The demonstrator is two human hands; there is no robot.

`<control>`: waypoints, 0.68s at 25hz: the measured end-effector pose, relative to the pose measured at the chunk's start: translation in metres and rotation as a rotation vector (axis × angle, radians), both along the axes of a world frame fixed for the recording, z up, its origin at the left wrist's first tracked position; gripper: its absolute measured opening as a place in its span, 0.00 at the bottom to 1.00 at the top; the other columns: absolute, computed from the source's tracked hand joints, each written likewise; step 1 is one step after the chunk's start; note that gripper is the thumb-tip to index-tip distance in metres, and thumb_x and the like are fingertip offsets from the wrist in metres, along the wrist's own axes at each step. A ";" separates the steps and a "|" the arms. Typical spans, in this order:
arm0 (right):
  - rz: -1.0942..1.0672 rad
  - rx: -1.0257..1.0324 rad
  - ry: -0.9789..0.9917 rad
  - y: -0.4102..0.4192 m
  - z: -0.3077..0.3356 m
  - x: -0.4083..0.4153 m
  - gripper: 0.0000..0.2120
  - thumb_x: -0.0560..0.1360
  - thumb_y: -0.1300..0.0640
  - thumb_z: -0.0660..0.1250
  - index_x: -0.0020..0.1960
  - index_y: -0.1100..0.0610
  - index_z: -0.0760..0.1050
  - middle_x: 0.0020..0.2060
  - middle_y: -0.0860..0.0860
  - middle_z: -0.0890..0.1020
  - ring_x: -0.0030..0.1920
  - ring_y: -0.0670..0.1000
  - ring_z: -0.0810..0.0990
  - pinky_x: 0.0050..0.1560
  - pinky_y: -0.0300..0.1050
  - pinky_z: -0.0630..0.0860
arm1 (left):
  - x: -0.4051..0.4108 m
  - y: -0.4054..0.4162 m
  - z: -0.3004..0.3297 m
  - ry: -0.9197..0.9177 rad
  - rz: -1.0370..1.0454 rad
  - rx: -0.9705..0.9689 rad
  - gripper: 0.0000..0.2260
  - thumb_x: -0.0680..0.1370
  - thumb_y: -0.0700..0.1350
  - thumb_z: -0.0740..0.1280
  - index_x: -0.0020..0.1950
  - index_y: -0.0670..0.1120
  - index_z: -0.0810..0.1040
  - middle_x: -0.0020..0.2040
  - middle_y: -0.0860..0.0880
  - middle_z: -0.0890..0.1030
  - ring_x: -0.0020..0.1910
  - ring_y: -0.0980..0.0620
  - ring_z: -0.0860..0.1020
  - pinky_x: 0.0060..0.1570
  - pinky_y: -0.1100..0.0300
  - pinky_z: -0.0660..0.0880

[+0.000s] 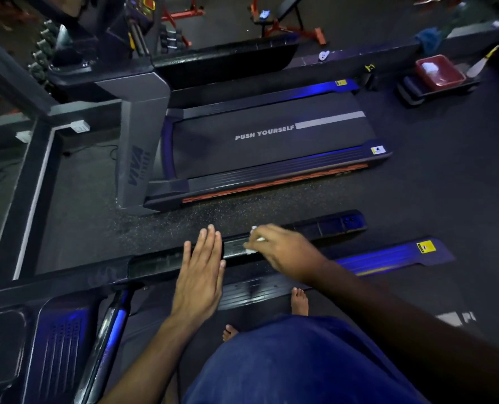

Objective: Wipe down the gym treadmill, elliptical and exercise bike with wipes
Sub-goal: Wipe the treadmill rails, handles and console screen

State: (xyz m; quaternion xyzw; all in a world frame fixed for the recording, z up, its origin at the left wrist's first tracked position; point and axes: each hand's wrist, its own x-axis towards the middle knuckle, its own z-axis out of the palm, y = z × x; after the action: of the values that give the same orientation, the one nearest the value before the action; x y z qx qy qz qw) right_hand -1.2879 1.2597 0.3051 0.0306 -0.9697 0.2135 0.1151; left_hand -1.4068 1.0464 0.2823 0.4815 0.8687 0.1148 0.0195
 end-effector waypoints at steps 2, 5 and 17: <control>0.033 -0.012 -0.018 -0.011 -0.011 -0.001 0.16 0.75 0.64 0.65 0.61 0.56 0.80 0.57 0.53 0.80 0.58 0.55 0.80 0.53 0.50 0.81 | 0.001 0.008 -0.001 0.019 -0.053 -0.042 0.25 0.86 0.50 0.47 0.83 0.41 0.55 0.84 0.45 0.52 0.83 0.49 0.47 0.80 0.49 0.40; -0.031 -0.025 -0.019 0.010 -0.023 0.022 0.17 0.77 0.63 0.61 0.63 0.57 0.80 0.62 0.52 0.81 0.63 0.54 0.79 0.63 0.49 0.77 | -0.001 0.011 -0.001 0.030 -0.080 -0.071 0.25 0.86 0.49 0.48 0.83 0.41 0.54 0.84 0.46 0.51 0.83 0.50 0.47 0.80 0.49 0.41; -0.696 -0.020 0.058 0.124 -0.016 0.132 0.15 0.78 0.60 0.61 0.58 0.58 0.84 0.57 0.55 0.84 0.58 0.56 0.83 0.63 0.37 0.69 | 0.002 0.047 -0.002 0.065 -0.242 -0.105 0.25 0.87 0.51 0.46 0.83 0.42 0.54 0.84 0.46 0.51 0.83 0.51 0.48 0.81 0.49 0.42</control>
State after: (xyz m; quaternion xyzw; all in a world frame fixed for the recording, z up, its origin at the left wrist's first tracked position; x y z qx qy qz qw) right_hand -1.1561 1.3842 0.2891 -0.2968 -0.9162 0.1700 0.2088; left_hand -1.4052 1.0936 0.2806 0.5845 0.8093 0.0503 0.0301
